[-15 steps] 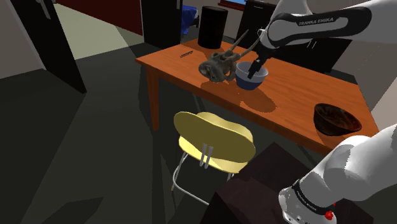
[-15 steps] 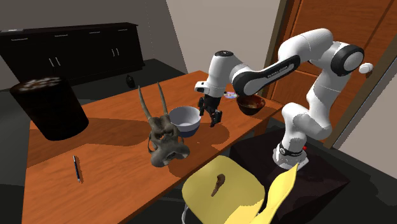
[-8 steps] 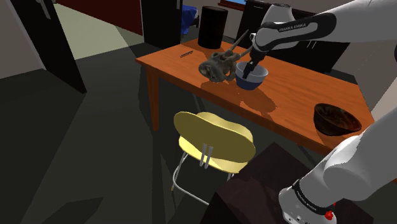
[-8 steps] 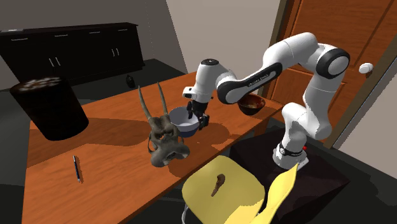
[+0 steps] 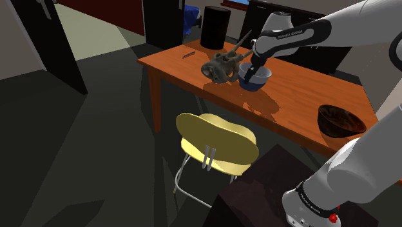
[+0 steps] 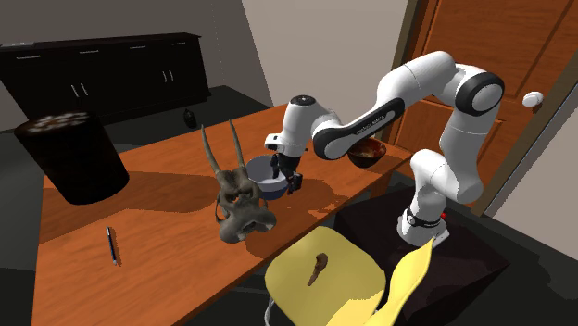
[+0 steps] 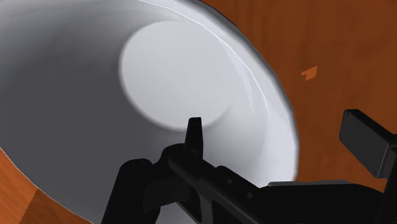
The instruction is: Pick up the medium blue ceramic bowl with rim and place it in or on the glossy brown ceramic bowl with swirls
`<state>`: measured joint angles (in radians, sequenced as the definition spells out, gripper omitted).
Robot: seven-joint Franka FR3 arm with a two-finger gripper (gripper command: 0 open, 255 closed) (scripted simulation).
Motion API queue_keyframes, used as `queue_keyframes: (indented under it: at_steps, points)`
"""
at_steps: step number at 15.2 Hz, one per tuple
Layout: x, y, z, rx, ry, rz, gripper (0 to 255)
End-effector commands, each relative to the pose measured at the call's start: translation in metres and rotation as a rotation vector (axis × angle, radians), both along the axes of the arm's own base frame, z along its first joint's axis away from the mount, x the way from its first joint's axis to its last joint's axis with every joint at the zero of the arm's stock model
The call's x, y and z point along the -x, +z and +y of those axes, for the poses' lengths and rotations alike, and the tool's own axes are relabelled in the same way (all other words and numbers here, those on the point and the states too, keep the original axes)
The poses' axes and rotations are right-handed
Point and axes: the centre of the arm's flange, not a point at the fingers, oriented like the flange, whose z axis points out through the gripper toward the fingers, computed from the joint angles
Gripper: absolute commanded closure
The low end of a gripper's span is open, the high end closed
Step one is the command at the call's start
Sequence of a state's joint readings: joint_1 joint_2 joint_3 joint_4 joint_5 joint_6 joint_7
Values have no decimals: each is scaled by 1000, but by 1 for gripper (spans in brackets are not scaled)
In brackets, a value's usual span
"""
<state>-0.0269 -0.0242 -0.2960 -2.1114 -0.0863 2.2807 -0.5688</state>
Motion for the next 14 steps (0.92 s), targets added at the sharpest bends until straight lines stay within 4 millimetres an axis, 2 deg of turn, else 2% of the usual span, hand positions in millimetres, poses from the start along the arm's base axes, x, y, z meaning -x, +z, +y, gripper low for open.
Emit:
queue_keyframes:
  at_steps: [1, 4, 5, 14]
  points:
    - [0, 0, 0, 0, 0, 0, 0]
    - [0, 0, 0, 0, 0, 0, 0]
    - [0, 0, 0, 0, 0, 0, 255]
    - [0, 0, 0, 0, 0, 0, 255]
